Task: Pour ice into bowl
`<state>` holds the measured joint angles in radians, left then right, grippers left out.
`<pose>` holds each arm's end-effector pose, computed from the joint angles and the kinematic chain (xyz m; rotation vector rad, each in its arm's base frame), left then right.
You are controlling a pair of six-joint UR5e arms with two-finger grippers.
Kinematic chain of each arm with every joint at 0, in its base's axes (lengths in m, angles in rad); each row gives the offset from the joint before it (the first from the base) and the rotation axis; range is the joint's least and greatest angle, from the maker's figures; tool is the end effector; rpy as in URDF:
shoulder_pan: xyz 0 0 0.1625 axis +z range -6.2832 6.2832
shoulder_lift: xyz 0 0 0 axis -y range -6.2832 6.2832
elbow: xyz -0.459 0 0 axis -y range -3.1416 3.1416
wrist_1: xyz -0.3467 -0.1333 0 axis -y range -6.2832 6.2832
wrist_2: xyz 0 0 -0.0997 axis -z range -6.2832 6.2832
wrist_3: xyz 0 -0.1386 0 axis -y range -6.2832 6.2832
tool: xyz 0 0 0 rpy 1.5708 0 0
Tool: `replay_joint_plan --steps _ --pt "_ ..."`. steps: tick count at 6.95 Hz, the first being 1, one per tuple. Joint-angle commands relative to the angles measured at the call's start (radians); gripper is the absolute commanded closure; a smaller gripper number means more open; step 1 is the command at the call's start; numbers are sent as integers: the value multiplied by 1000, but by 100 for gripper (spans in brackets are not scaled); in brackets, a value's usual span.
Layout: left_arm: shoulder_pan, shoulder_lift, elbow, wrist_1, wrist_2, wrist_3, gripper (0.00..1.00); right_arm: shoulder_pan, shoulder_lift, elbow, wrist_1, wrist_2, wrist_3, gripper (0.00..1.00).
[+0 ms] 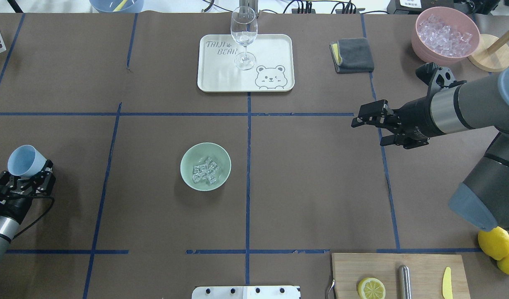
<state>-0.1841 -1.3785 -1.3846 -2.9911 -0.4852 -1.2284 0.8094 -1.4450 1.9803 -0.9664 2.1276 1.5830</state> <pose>0.2880 -0.3139 0.6877 1.1829 0.6418 -0.4299 -0.3045 -0.4065 0.3996 -0.0256 -1.2175 0.4017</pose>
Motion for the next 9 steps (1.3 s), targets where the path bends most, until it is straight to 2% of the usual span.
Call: replay_joint_plan --steps 1,2,5,6,9 --pt "0 -1 7 -2 -15 1 57 -1 0 2 0 0 2 0" --pt "0 -2 6 -3 -19 0 1 -1 0 2 0 0 0 0" --pt "-9 16 -37 -46 -108 18 0 -1 0 2 0 0 2 0" --pt "-12 53 -92 -45 -127 62 0 -1 0 0 0 0 2 0" --pt "-15 180 -154 -46 -238 116 0 -1 0 -5 0 0 2 0"
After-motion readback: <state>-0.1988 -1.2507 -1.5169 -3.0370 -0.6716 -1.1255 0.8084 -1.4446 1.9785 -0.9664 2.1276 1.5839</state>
